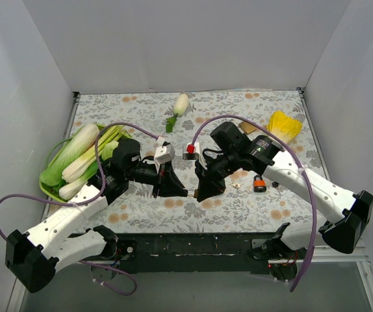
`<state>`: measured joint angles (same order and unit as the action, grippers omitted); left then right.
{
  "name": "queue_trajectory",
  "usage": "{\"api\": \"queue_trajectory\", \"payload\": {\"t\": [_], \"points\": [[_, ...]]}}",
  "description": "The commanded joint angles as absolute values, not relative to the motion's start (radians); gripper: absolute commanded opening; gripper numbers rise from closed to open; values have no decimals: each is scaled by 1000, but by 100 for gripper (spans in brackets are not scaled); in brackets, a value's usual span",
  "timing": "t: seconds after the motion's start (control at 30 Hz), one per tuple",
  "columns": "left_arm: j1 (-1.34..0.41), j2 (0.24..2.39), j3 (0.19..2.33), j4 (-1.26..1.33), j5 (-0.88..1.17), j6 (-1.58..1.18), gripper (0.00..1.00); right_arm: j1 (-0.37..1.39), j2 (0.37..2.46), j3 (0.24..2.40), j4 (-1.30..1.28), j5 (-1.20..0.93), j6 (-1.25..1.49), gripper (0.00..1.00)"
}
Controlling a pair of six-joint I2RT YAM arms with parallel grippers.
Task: Lock with the key
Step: Lock the lock.
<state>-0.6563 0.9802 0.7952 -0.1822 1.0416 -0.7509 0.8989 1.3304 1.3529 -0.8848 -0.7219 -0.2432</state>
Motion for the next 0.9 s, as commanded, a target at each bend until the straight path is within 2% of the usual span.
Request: {"api": "queue_trajectory", "payload": {"t": [0.0,0.17,0.2,0.23,0.3,0.33,0.4,0.47,0.57,0.7,0.87], "points": [[-721,991,778,55,973,-811,0,934,1362,1410,-505,-851,-192,1],[-713,968,769,20,945,-822,0,927,1353,1410,-544,-822,-212,2],[-704,960,769,9,949,-809,0,913,1345,1405,-557,-812,-216,9],[-678,945,764,-21,957,-802,0,901,1333,1402,-586,-807,-219,27],[-643,930,761,-46,1000,-793,0,858,1324,1397,-626,-795,-242,45],[-606,922,761,-82,1014,-767,0,844,1316,1394,-650,-789,-262,61],[-577,916,773,-136,1023,-712,0,806,1302,1391,-731,-755,-326,71],[-566,910,793,-208,1017,-635,0,776,1292,1390,-802,-747,-356,71],[-548,914,811,-259,1020,-597,0,746,1278,1408,-872,-729,-405,66],[-543,917,822,-278,1037,-591,0,744,1278,1430,-922,-695,-448,50],[-543,930,830,-250,1043,-609,0,744,1292,1436,-940,-718,-468,46]]}}
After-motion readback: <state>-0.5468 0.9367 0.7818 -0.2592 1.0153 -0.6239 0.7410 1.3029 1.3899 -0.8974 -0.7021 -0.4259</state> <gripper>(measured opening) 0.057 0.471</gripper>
